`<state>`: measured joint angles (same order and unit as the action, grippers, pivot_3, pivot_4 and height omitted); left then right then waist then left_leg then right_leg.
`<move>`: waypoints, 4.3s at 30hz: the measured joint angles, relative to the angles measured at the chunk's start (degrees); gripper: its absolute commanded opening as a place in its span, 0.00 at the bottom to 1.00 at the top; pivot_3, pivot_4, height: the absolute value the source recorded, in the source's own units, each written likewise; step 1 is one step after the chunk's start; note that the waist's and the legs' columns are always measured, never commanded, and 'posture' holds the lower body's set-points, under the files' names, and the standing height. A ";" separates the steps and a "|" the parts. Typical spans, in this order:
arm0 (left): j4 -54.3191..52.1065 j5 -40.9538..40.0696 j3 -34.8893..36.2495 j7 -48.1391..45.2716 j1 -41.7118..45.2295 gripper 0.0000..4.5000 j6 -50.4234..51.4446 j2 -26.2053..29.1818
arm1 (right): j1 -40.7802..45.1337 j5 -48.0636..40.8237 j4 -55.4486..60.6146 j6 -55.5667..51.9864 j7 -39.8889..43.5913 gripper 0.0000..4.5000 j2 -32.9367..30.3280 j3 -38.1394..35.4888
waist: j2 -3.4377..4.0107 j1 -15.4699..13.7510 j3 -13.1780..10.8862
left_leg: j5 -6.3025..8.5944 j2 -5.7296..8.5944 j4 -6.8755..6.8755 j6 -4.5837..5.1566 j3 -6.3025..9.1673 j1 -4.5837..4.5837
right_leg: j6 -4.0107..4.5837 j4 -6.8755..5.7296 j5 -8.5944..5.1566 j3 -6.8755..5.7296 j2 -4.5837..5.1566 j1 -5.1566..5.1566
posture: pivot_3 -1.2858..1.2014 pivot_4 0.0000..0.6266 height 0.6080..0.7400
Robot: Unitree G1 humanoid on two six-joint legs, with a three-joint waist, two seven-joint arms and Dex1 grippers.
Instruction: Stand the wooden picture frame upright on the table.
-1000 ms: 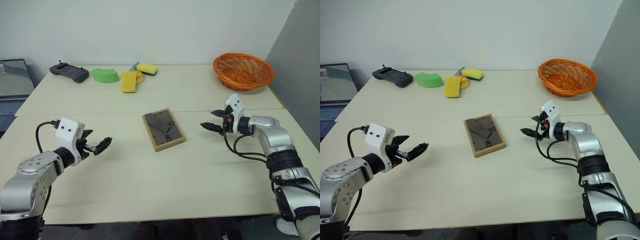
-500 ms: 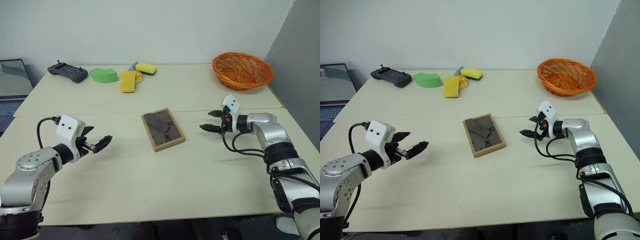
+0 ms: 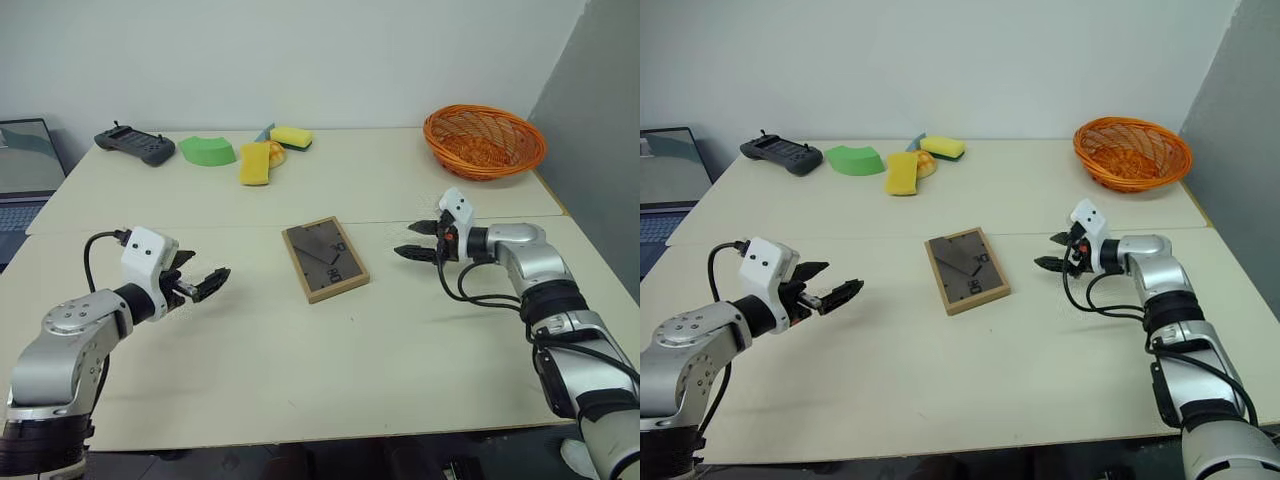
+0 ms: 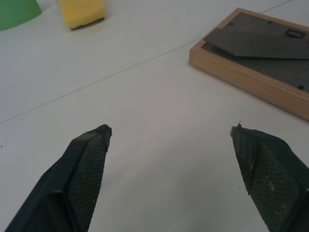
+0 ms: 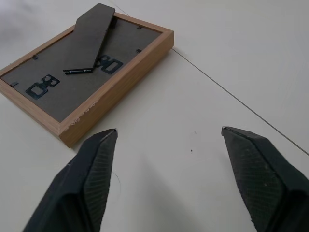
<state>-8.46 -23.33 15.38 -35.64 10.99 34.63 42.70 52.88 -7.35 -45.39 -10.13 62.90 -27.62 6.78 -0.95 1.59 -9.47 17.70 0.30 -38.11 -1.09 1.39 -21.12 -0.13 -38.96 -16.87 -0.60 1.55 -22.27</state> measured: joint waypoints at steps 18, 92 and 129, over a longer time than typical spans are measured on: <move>27.27 12.68 -16.70 2.48 18.51 0.01 -10.62 -17.14 | 3.64 10.73 -13.76 13.33 -12.21 0.00 9.59 2.63 | -0.01 0.07 0.01 | -0.16 0.02 -0.15 -0.28 -0.06 -0.10 | -0.01 -0.04 0.01 0.01 0.01 -0.05 | 0.52 0.24 1.00; -7.63 15.64 -34.00 -17.25 8.05 0.01 4.02 -4.72 | -16.96 8.97 27.24 -6.94 -3.63 0.00 -3.37 8.36 | -0.01 -0.14 0.03 | 0.09 0.08 -0.70 0.17 0.20 -0.28 | -0.12 -0.07 0.05 0.01 -0.04 0.06 | 0.52 0.24 1.00; 14.19 -21.79 -2.37 -4.76 16.08 0.99 52.32 -16.19 | -20.74 3.85 28.49 -7.95 2.89 0.00 -7.22 6.74 | 0.04 -0.07 0.12 | -0.04 0.08 -0.68 -0.15 0.27 0.30 | -0.14 -0.03 0.05 -0.01 -0.04 0.62 | 0.52 0.24 1.00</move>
<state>5.73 -45.12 13.01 -40.40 27.08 86.95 26.51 32.14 -3.49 -16.90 -18.07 65.78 -34.84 13.51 -0.91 1.51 -9.34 17.66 0.38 -38.79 -1.24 1.66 -20.83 -0.27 -38.99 -16.82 -0.61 1.51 -21.65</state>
